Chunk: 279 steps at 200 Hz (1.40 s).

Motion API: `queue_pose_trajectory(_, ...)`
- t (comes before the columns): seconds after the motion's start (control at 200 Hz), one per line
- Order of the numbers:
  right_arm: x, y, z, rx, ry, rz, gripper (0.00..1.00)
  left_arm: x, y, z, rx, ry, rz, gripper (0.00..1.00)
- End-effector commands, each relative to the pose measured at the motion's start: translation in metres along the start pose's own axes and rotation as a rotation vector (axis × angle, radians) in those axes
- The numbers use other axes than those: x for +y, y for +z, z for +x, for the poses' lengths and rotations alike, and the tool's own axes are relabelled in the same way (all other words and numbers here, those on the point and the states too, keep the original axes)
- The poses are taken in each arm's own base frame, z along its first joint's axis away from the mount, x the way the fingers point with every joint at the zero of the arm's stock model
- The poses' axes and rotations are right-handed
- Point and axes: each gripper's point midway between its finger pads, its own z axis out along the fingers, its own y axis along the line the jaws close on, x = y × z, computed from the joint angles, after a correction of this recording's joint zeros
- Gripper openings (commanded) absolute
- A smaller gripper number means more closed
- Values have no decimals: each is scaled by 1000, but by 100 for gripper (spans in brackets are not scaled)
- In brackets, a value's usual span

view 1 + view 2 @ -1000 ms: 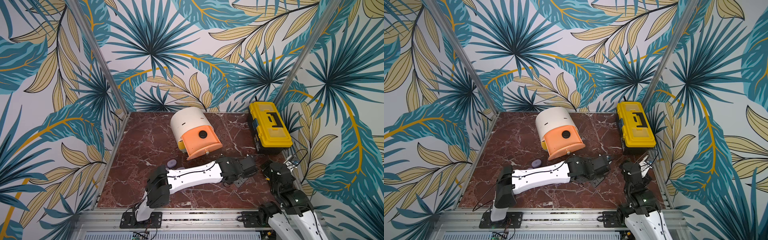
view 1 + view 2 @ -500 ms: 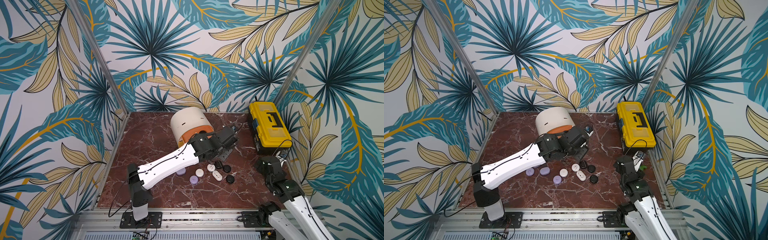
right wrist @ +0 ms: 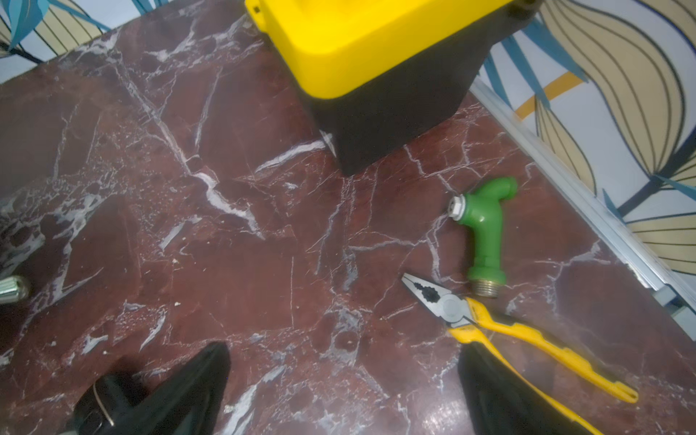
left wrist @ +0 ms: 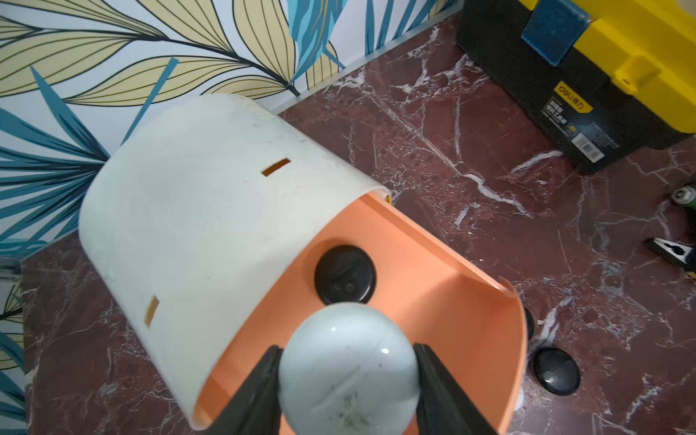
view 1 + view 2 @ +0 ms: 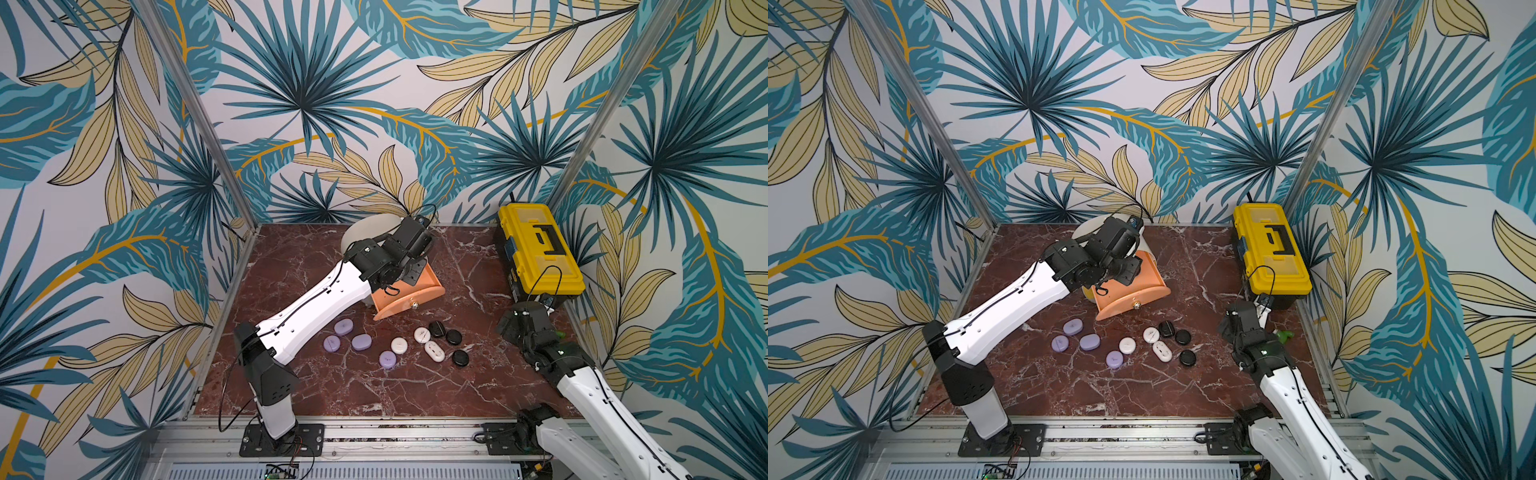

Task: Put the bluetooth earphones in the drawer according to color
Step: Place the bluetooth earphone in the drawer.

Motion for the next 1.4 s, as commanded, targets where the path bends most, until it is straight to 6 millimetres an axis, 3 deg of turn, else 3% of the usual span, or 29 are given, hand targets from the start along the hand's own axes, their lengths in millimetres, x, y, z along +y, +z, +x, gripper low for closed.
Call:
queue_pose_trajectory(0.0,20,1,2,38,-50,-94,100,12,13,5,8,9,-55,53)
queue_pose_trajectory(0.386,71,-1,29,146,-123,-394,99,19,50,24,79,44,-133,53)
queue_pose_trajectory(0.836,87,8,70,356,-159,-464,95,14,71,41,137,48,-120,57)
queue_pose_trajectory(1.147,85,17,95,444,-162,-447,93,16,56,36,121,35,-101,71)
queue_pose_trajectory(1.392,83,14,99,459,-154,-433,91,3,16,20,59,-34,34,84)
